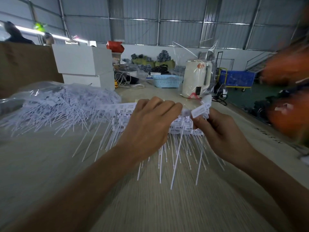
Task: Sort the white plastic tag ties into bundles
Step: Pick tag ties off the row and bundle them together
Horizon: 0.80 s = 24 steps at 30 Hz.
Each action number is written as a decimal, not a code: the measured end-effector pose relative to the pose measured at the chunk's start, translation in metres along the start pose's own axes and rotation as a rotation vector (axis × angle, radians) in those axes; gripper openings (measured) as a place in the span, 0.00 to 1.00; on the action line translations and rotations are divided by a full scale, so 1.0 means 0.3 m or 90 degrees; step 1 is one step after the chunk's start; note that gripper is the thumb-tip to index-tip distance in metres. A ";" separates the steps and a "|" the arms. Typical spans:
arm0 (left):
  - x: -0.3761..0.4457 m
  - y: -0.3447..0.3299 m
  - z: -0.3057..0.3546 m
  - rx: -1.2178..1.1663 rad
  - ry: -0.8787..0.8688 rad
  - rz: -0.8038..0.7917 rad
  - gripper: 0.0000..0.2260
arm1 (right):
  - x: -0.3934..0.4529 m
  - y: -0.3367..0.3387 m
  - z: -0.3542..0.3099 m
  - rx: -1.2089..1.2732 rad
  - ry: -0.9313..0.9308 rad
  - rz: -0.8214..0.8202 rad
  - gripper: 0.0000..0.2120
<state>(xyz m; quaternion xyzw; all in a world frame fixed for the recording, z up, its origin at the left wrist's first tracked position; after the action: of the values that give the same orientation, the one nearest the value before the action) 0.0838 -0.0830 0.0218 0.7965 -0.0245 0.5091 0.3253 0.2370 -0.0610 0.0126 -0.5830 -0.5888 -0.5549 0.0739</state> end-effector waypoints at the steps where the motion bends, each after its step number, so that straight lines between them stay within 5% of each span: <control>1: -0.002 -0.001 0.002 -0.006 -0.003 -0.001 0.18 | -0.001 0.010 -0.009 -0.062 0.040 0.001 0.12; 4: -0.006 0.000 0.007 -0.025 -0.020 -0.002 0.19 | -0.002 0.035 -0.021 -0.213 0.108 0.010 0.17; 11: 0.001 0.018 -0.001 -0.052 -0.008 0.028 0.11 | -0.001 0.029 0.019 -0.209 0.062 0.000 0.23; 20: -0.002 0.056 -0.014 0.005 -0.017 0.093 0.13 | 0.005 0.007 0.033 -0.156 0.036 -0.039 0.10; 24: -0.005 0.056 -0.025 0.017 -0.014 0.098 0.14 | 0.004 0.025 0.034 -0.208 0.063 -0.042 0.15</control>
<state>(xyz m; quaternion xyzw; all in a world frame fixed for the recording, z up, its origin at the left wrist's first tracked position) 0.0707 -0.0926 0.0308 0.8019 -0.0825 0.5241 0.2746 0.2483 -0.0549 0.0140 -0.5393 -0.5054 -0.6734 -0.0112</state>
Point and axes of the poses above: each hand's wrist, its own x-axis towards the middle knuckle, its own y-axis out of the back of the hand, z = x × y, the point moved 7 cm from there along x, towards the middle knuckle, and after that the axes turned 1 degree about -x, right-handed, at the moved point
